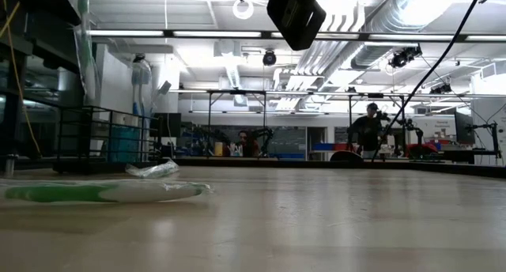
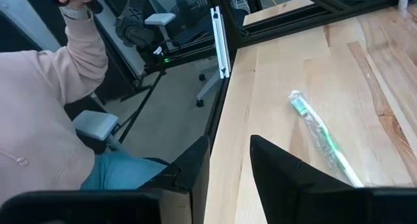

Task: Pick & Place toothbrushing station
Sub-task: Put the middle green toothbrush into the black wire organizer

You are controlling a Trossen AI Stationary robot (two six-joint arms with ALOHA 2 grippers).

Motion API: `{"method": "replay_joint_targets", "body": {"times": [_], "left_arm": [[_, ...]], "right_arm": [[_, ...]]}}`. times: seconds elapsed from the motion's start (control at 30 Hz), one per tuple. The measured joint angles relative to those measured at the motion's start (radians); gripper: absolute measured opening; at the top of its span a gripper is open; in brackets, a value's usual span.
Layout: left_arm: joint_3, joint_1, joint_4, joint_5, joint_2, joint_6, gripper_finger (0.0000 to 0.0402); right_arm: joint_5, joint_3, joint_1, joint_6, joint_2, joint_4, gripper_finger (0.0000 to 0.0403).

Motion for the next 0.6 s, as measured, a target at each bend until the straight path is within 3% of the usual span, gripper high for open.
{"method": "replay_joint_targets", "body": {"times": [0.3,0.6], "left_arm": [[-0.014,0.000,0.000,-0.021,0.024,-0.032,0.0000],[-0.133,0.000,0.064,-0.019,0.046,-0.108,0.0000]], "right_arm": [[0.007,0.000,0.000,0.002,0.000,0.000,0.0103],[-0.004,0.000,0.000,0.002,0.000,0.000,0.0103]]}}
